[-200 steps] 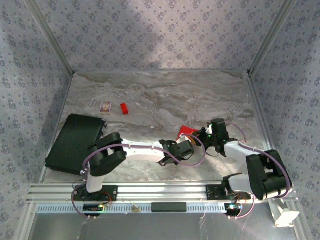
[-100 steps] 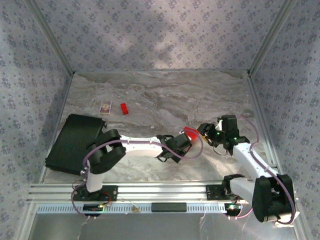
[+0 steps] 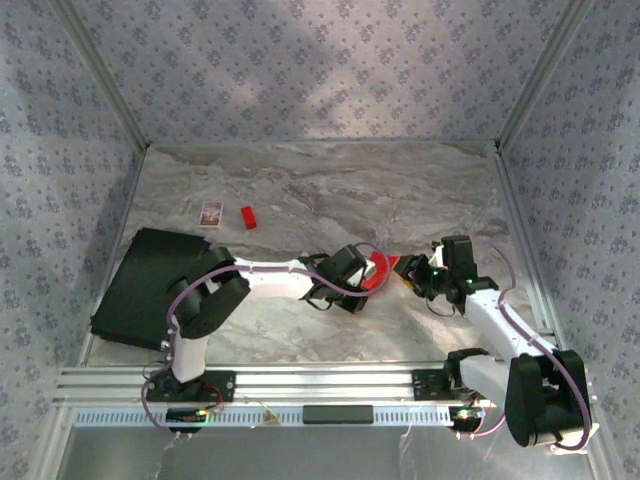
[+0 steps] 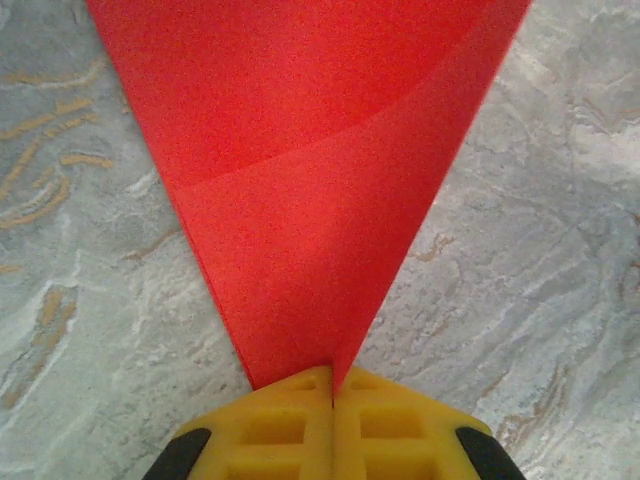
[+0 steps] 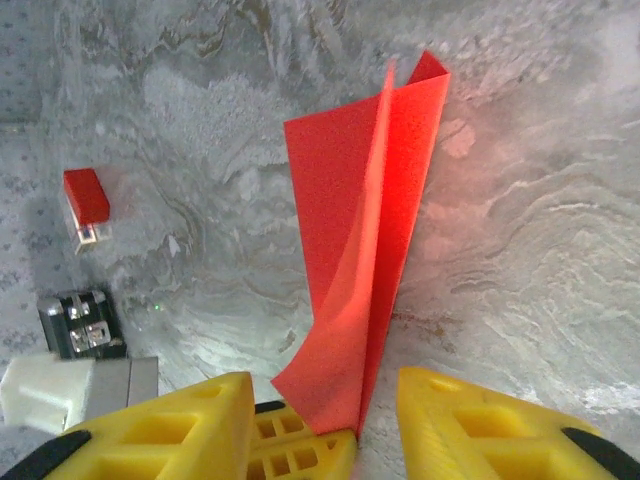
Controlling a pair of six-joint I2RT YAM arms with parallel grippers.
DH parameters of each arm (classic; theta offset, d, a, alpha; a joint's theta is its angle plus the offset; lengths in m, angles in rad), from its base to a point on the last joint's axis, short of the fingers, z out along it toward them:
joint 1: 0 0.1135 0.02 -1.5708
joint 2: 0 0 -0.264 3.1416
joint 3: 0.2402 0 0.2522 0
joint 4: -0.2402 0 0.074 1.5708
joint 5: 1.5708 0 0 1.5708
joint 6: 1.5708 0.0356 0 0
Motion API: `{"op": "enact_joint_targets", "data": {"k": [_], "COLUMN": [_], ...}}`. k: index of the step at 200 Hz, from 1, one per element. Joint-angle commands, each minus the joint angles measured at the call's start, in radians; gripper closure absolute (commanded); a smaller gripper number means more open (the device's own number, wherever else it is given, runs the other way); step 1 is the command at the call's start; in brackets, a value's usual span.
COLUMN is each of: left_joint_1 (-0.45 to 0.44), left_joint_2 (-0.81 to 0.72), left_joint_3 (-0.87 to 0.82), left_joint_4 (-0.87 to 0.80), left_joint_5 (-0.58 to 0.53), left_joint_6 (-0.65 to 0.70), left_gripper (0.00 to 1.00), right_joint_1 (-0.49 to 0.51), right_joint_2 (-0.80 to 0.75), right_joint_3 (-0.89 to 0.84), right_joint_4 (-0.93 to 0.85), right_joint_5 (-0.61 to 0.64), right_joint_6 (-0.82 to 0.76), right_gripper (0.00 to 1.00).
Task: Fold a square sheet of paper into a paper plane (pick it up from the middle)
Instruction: Third fold the triangle at the center of the table.
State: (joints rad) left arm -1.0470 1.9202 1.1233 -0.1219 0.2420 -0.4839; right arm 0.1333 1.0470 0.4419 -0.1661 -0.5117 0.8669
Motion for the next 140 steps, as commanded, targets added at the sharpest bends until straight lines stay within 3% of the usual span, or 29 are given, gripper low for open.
{"op": "enact_joint_targets", "data": {"k": [1, 41, 68, 140], "left_joint_1": [0.013, 0.036, 0.044, 0.07], "left_joint_2": [0.027, 0.045, 0.054, 0.043], "left_joint_3": [-0.013, -0.024, -0.03, -0.117], "left_joint_4": [0.029, 0.058, 0.073, 0.185], "left_joint_5": [0.113, 0.171, 0.207, 0.253], "left_joint_6": [-0.035, -0.08, -0.099, -0.189], "left_gripper": [1.0, 1.0, 1.0, 1.0], "right_joint_1": [0.03, 0.1, 0.143, 0.139], "right_joint_2": [-0.003, 0.018, 0.073, 0.226], "right_joint_3": [-0.013, -0.046, -0.045, -0.019], "right_joint_4": [0.04, 0.113, 0.159, 0.262], "right_joint_5": [-0.03, -0.019, -0.02, -0.047], "right_joint_6": [-0.042, -0.071, -0.084, -0.092], "right_gripper": [0.63, 0.82, 0.9, 0.95]}}
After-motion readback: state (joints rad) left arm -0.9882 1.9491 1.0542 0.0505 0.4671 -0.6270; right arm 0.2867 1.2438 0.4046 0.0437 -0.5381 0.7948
